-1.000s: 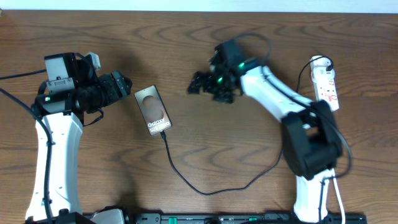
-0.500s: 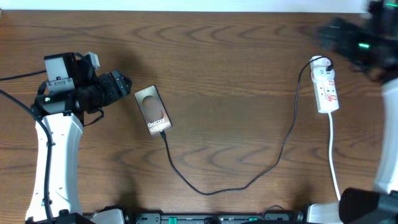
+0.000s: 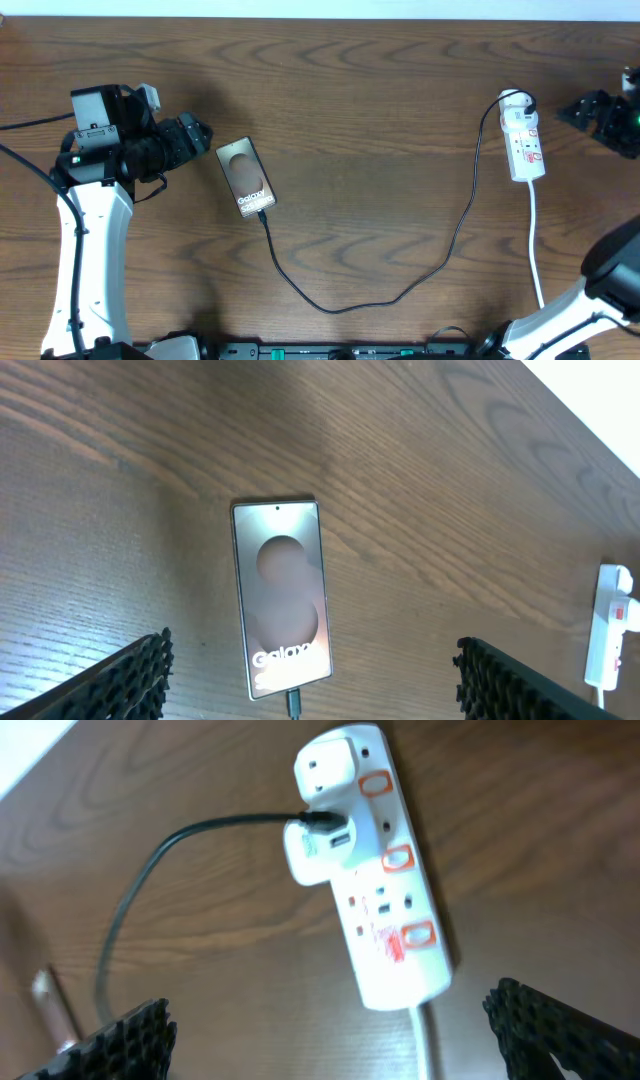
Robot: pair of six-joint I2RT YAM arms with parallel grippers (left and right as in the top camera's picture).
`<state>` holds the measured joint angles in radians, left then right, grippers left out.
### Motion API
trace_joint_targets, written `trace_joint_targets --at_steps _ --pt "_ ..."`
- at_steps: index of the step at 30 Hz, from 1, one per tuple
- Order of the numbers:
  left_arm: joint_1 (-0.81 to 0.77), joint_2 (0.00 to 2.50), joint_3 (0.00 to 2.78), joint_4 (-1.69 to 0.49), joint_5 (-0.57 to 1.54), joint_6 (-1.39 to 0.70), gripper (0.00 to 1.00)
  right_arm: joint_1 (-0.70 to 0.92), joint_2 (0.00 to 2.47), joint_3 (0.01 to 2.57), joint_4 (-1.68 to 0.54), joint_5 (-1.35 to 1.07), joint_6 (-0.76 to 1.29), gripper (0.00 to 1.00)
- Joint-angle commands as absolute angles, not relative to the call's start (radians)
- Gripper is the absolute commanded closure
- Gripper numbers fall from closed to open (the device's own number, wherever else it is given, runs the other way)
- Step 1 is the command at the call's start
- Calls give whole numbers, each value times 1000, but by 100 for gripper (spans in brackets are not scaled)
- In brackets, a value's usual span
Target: Plug charger to phone and switch on socket
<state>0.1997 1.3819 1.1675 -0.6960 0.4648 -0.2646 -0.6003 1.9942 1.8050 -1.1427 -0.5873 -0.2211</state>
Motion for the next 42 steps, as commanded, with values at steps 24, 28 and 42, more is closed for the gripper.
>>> trace_joint_targets --at_steps 24,28,42 --pt "197 1431 1176 -736 459 -263 10 -443 2195 1812 -987 -575 -261 2" --pt "197 1431 1176 -736 459 -263 10 -443 2195 1812 -984 -525 -259 1" --pt "197 1431 1176 -740 459 -263 10 -430 2283 1812 -979 -590 -233 1"
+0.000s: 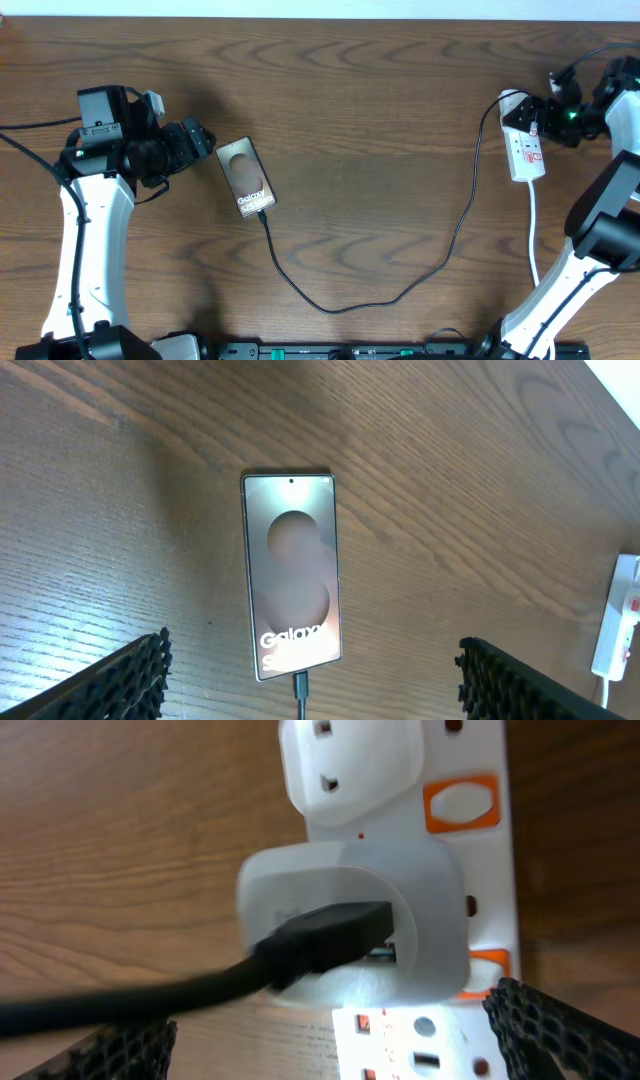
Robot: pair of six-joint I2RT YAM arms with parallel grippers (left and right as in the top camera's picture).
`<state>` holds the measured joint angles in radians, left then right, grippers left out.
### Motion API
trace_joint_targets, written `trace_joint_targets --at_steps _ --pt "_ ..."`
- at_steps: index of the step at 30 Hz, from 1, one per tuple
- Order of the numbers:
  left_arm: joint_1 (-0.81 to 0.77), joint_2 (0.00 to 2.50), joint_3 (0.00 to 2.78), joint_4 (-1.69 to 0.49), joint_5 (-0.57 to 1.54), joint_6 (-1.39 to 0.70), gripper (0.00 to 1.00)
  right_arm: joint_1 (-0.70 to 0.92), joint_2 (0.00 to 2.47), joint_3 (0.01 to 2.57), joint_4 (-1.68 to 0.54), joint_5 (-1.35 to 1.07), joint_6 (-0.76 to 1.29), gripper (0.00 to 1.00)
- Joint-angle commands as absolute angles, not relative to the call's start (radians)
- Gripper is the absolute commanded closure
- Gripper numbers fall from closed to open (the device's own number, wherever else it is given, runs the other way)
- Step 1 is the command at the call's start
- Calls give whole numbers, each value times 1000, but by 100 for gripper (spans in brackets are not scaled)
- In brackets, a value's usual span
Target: Plug charger to phone and switch on socket
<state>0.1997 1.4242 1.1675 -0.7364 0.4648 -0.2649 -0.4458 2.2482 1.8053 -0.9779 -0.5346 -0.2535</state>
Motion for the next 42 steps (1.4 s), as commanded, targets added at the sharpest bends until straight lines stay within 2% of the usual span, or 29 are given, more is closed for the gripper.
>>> trace_joint_targets --at_steps 1,23,36,42 --pt "197 1431 1176 -741 459 -263 10 -430 2286 1812 -977 -590 -224 1" --pt "197 1431 1176 -748 459 -263 10 -406 2291 1812 -962 -780 -202 1" --pt "197 1431 1176 -749 459 -263 10 -360 2291 1801 -963 -731 -100 1" --pt "197 1431 1176 -759 459 -263 10 -325 2291 1780 -950 -574 -15 1"
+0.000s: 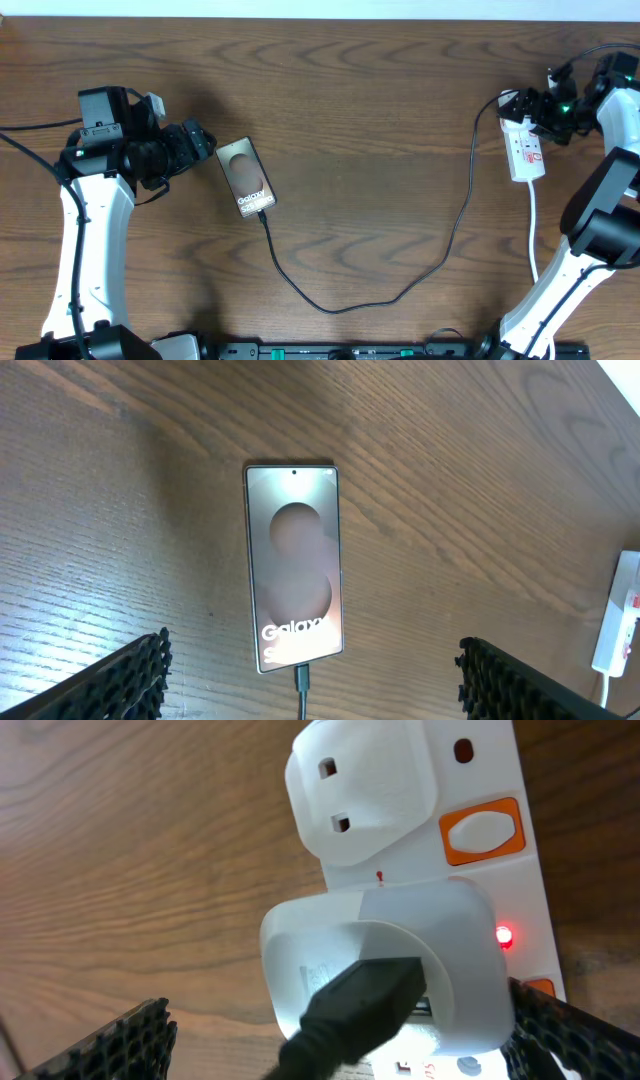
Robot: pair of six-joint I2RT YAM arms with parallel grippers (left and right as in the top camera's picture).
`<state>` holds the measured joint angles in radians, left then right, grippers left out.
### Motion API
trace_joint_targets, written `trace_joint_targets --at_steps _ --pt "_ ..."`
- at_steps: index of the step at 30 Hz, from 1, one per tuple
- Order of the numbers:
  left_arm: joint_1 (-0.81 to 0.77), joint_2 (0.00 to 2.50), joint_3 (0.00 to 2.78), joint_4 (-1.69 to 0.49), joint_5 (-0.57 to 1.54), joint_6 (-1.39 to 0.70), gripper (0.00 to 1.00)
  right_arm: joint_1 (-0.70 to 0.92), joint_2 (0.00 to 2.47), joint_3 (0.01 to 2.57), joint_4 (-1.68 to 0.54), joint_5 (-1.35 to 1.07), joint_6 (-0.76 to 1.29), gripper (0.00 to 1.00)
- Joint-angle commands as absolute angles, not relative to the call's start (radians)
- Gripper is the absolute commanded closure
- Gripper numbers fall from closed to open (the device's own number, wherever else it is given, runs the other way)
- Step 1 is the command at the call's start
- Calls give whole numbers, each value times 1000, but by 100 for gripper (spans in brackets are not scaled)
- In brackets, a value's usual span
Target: Plug charger to phone and switch on socket
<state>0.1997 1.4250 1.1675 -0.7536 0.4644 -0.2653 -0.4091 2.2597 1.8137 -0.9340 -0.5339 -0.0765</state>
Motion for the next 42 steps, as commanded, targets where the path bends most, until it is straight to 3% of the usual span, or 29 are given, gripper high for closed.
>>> trace_joint_targets --at_steps 1,6,11,18,29,42 --pt "197 1431 1176 -758 459 -263 10 -323 2291 1780 -950 -574 -14 1" --pt "197 1431 1176 -765 459 -263 10 -345 2287 1802 -968 -498 119 1" --pt "197 1431 1176 -789 459 -263 9 -373 2259 1867 -1063 -425 128 1" --pt "197 1431 1176 -807 459 -263 9 -373 2086 1905 -1194 -105 233 1" --pt "197 1431 1176 -807 459 -263 9 -373 1723 1905 -1351 -99 321 1" --pt "197 1431 1176 -807 459 -263 9 -373 1697 1903 -1351 -99 321 1"
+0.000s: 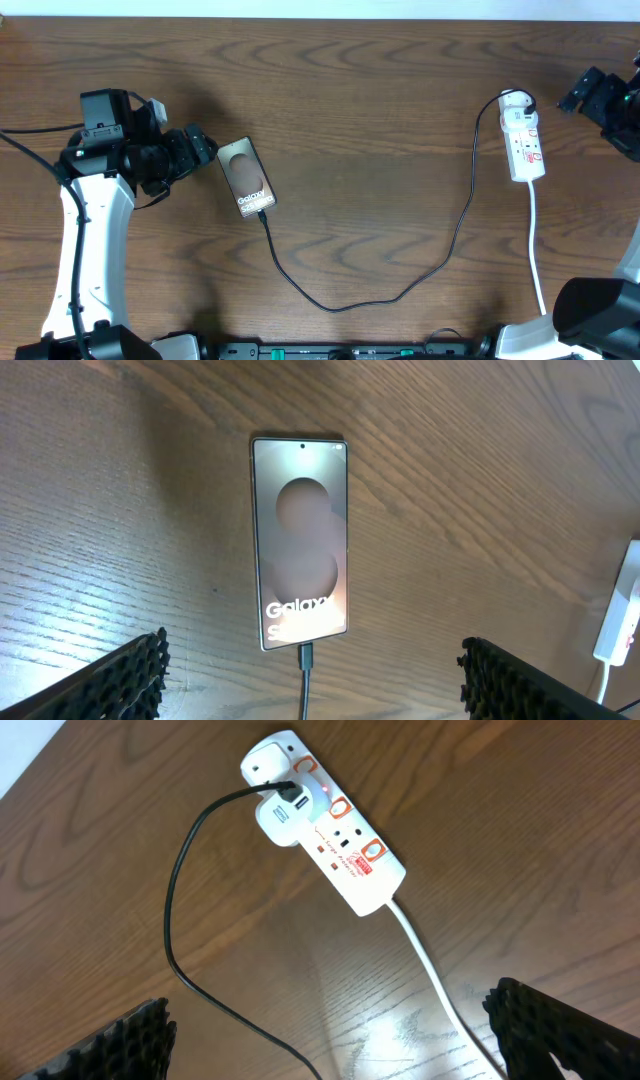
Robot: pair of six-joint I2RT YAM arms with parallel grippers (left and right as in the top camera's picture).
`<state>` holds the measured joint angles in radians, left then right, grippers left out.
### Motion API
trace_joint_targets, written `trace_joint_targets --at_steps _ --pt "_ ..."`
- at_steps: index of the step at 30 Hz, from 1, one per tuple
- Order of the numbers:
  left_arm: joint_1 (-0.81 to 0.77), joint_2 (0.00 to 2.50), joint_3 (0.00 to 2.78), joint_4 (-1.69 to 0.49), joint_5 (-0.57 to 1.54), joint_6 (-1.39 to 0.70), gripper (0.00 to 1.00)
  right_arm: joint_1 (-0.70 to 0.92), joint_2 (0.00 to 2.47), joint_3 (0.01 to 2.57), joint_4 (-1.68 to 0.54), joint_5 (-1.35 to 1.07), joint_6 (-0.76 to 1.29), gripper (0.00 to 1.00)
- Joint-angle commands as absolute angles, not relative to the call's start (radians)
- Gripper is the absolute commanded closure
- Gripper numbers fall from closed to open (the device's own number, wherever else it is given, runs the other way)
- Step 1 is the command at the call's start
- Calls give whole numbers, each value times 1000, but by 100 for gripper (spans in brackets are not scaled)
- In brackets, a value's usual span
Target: Plug charger to phone and switch on socket
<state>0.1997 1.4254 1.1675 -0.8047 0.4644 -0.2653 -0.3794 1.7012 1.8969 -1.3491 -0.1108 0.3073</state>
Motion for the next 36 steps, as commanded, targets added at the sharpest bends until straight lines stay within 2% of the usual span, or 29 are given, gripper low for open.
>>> trace_joint_targets --at_steps 1,8,10,14,20,24,30,36 --pt "197 1431 1176 -807 459 -263 9 -373 1697 1903 -1351 -99 321 1" --pt "193 1410 1172 -860 458 -271 8 -373 1697 1903 -1351 -99 321 1" --pt "171 1364 1142 -814 432 -271 9 -373 1697 1903 -1351 -99 321 1" --pt "103 1232 1022 -548 400 -271 8 -373 1697 1903 -1351 -99 321 1" --pt "-35 915 710 -95 205 -270 8 -373 1697 1903 -1351 -99 321 1" --pt "-50 692 533 51 139 -270 9 -373 1697 1903 -1351 -99 321 1" --pt "-49 431 352 95 20 -265 9 -373 1697 1903 -1351 -99 321 1" --pt "-43 233 224 96 -12 -263 8 -373 1697 1903 -1351 -99 321 1"
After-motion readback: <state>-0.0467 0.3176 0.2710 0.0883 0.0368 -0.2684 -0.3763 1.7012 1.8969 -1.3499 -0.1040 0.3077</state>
